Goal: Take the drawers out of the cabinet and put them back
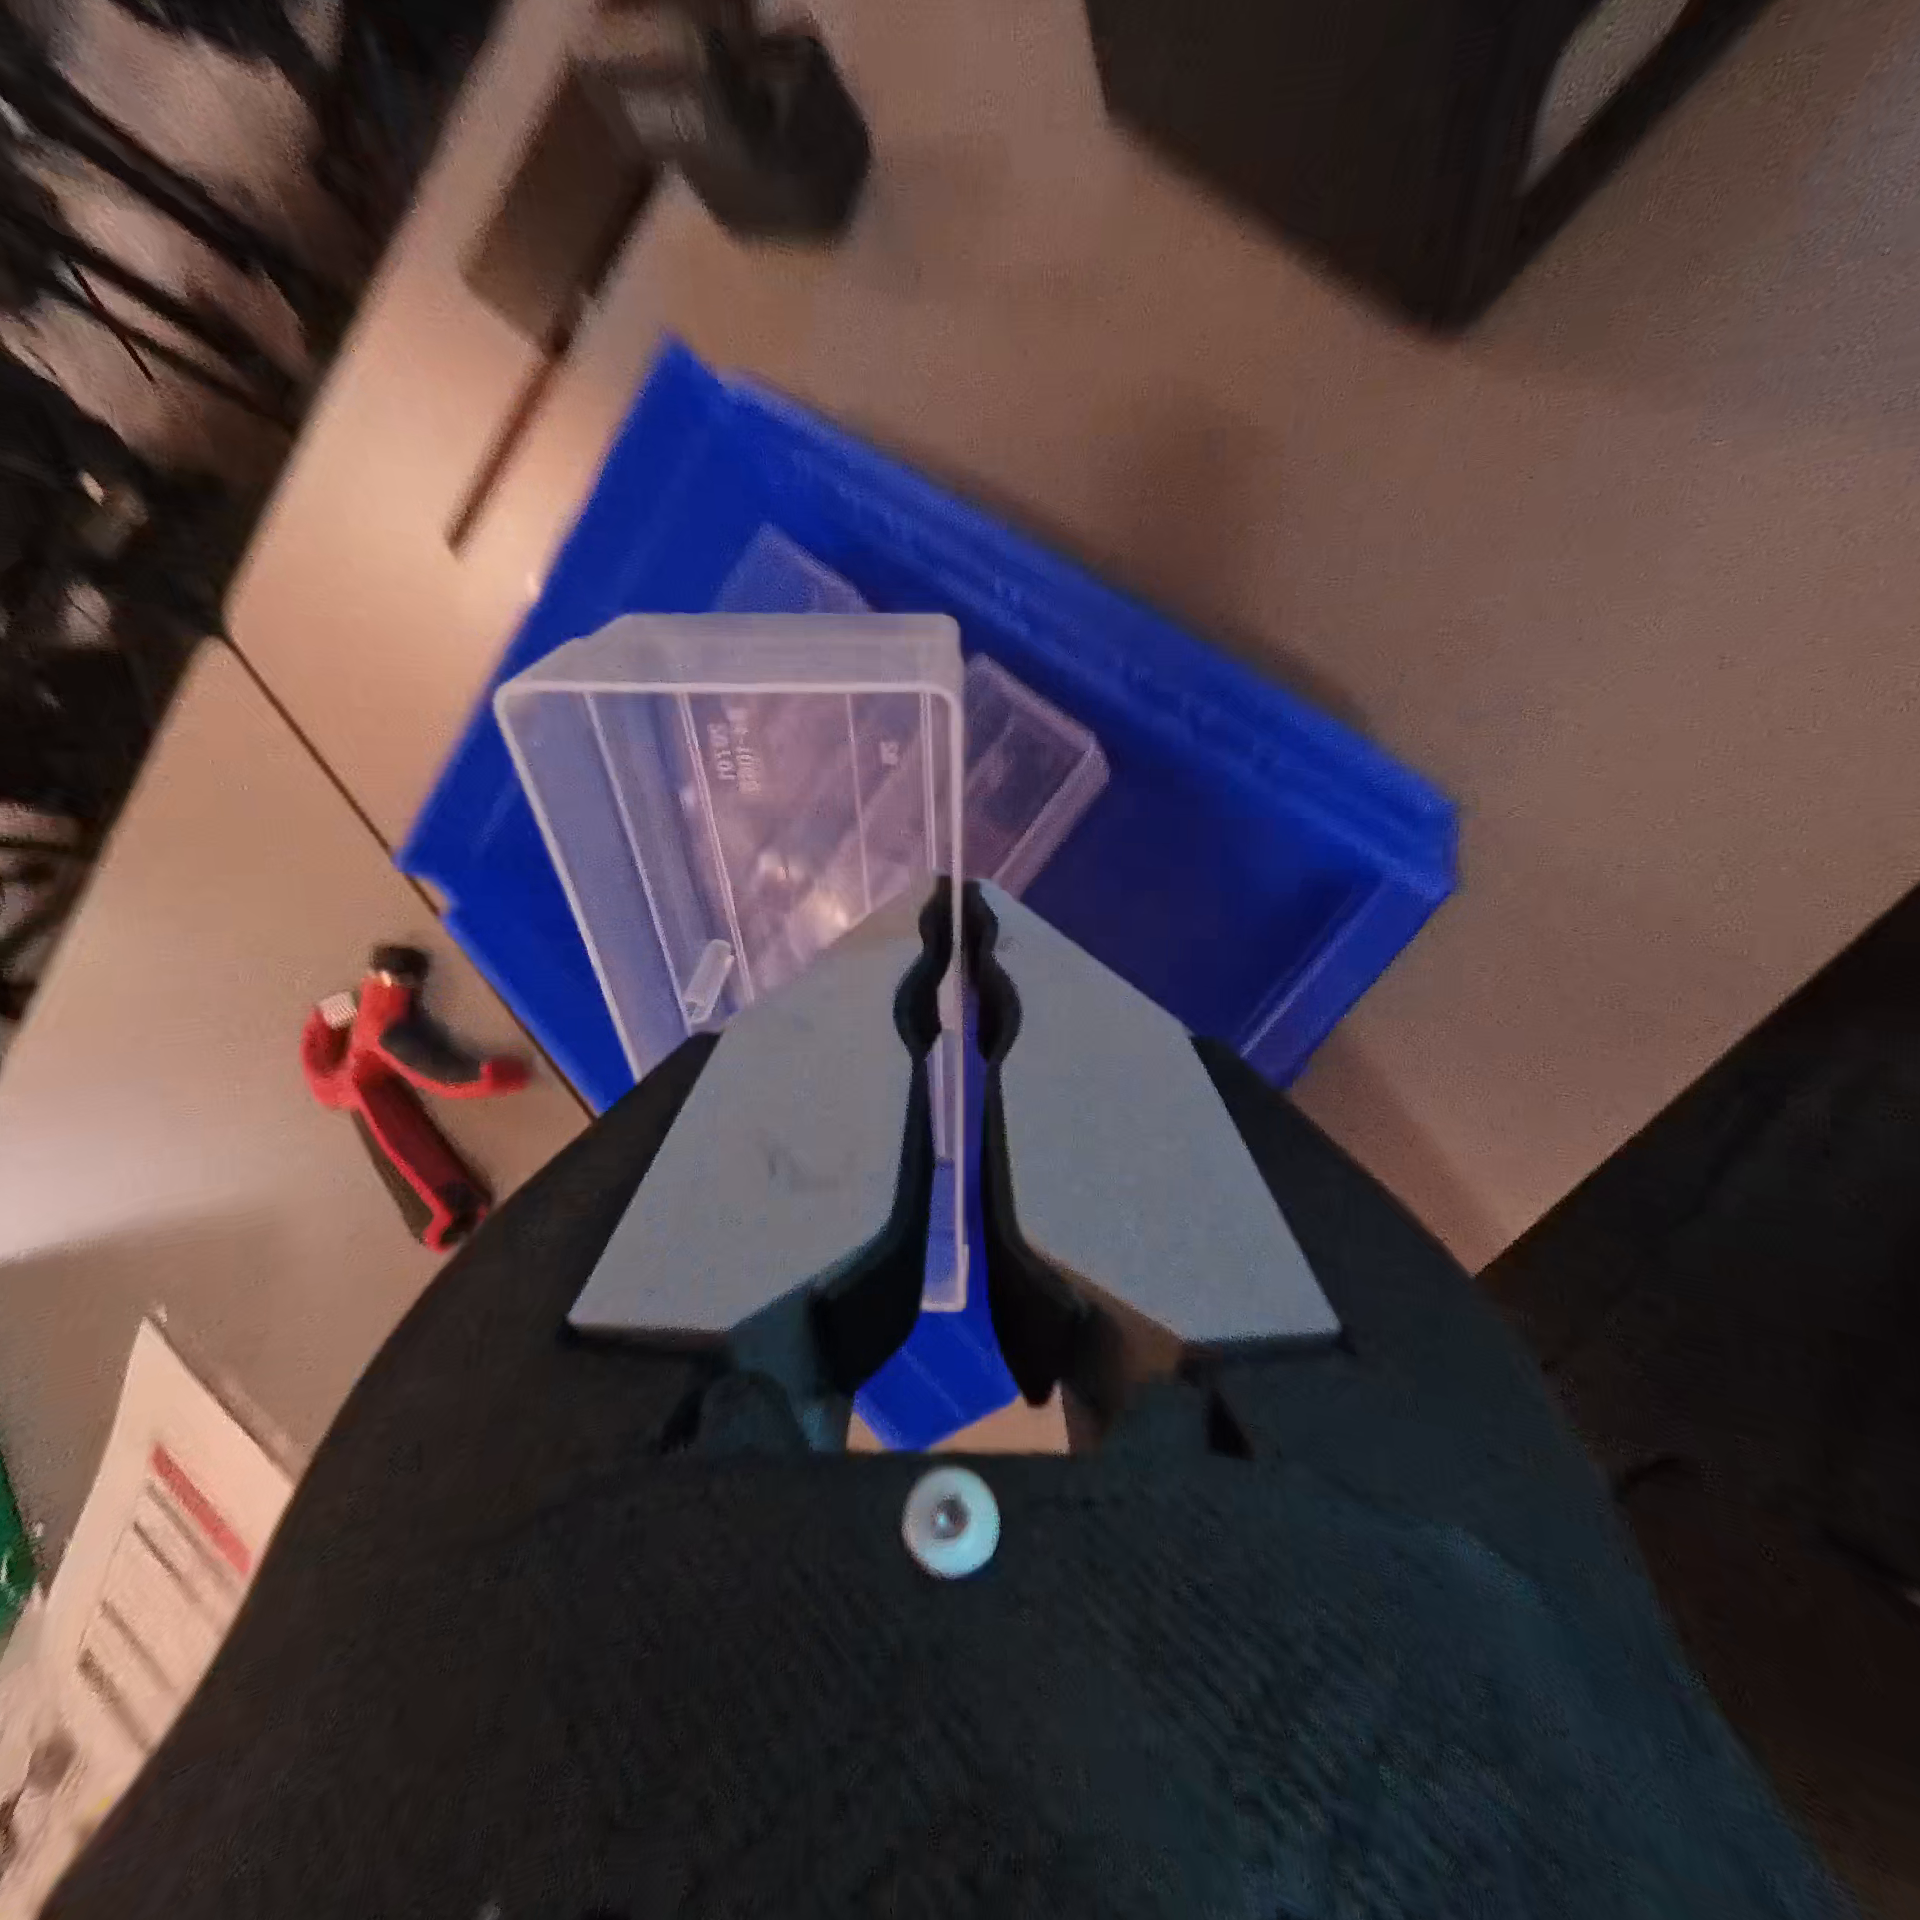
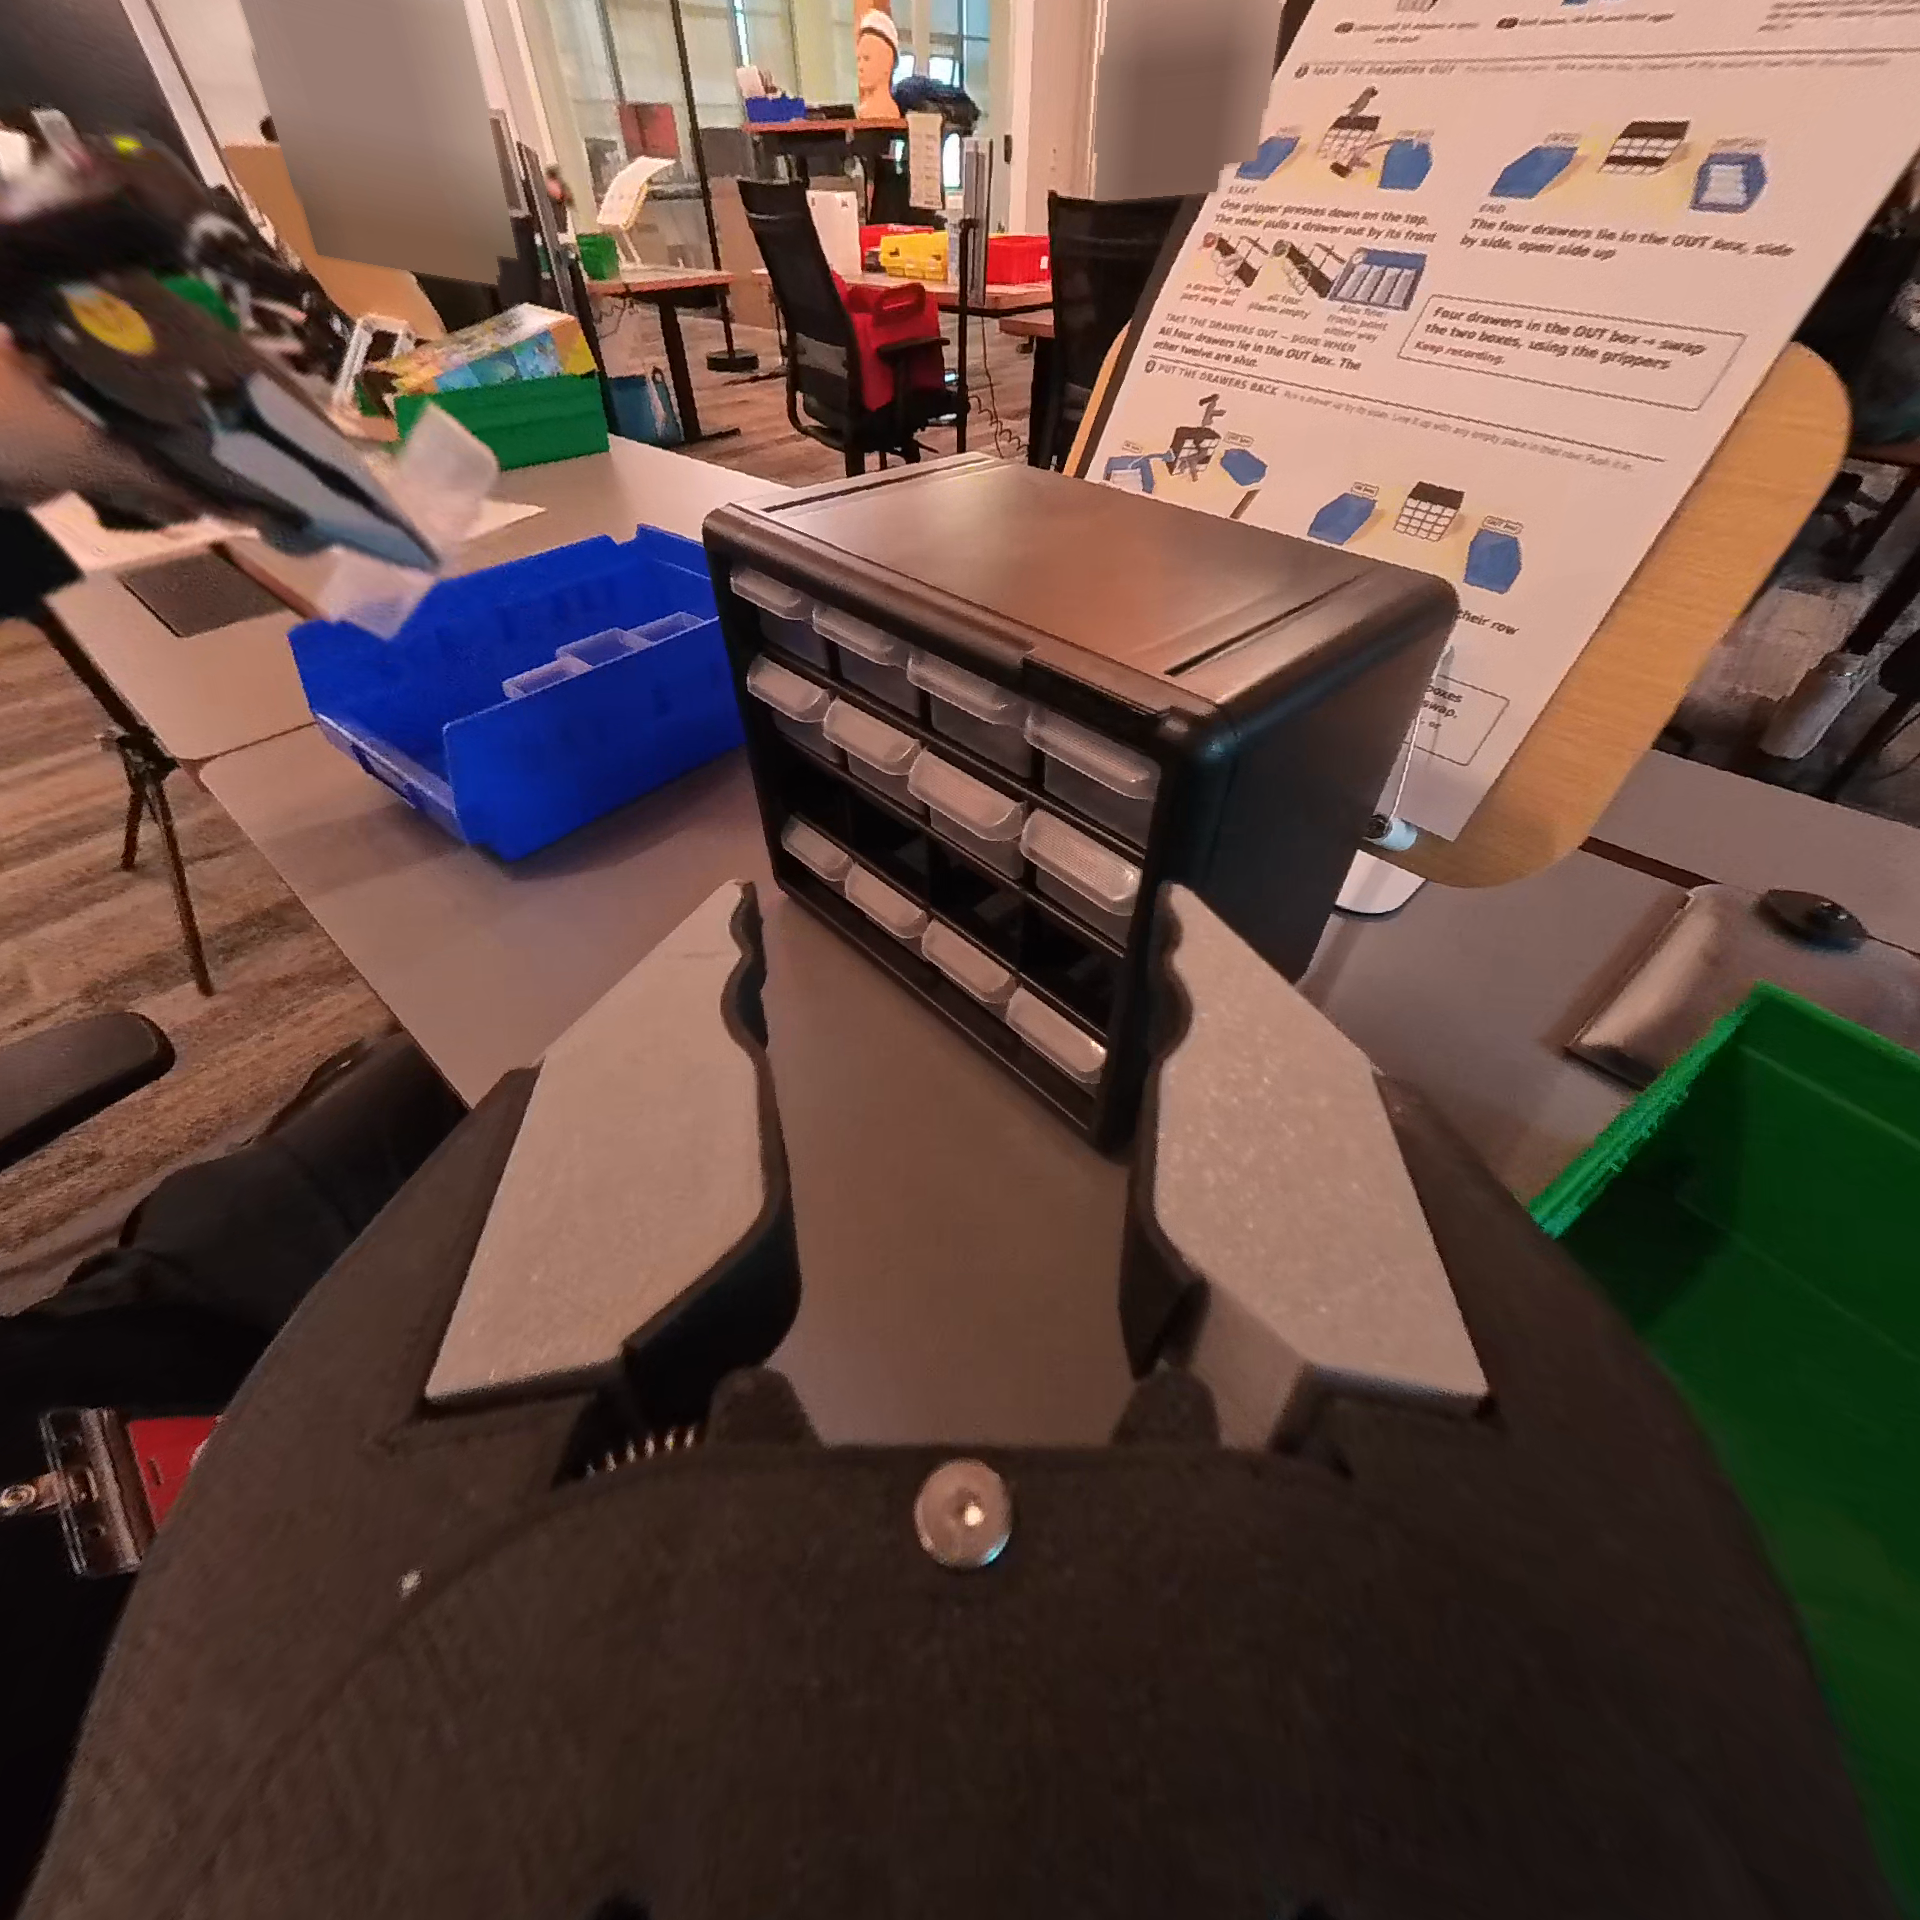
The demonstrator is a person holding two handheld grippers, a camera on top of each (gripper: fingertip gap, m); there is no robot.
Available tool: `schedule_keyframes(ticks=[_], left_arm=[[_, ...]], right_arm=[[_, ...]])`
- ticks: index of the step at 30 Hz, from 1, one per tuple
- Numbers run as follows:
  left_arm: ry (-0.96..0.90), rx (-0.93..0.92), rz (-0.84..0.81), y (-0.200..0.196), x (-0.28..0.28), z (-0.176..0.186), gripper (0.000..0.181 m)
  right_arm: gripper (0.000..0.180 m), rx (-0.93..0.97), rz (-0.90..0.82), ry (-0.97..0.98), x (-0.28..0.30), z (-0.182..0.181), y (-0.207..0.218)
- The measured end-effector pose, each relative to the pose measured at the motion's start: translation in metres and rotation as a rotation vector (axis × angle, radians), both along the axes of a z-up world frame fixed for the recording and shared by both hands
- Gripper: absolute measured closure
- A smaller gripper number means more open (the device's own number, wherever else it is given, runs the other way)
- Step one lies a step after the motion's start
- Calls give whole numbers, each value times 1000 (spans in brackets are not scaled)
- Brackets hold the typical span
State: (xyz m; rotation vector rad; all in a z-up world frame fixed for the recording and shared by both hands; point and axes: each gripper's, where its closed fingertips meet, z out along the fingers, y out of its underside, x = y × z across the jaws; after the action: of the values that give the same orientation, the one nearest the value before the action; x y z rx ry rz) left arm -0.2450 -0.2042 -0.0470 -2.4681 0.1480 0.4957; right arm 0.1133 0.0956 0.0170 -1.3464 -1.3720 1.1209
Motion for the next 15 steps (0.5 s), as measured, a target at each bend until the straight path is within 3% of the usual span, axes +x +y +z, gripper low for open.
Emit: schedule_keyframes(ticks=[3,7,11,15], left_arm=[[-47,143,-96,13,42,37,181],[-93,178,-267,32,112,53,181],[-196,148,-476,59,187,32,181],[-88,-14,-540,88,222,-28,181]], right_arm=[[107,17,15,-26,-7,-5,-6],[108,54,19,-53,-16,-10,-13],[108,72,35,-62,-22,-12,-22],[109,89,64,-58,-30,-11,-33]])
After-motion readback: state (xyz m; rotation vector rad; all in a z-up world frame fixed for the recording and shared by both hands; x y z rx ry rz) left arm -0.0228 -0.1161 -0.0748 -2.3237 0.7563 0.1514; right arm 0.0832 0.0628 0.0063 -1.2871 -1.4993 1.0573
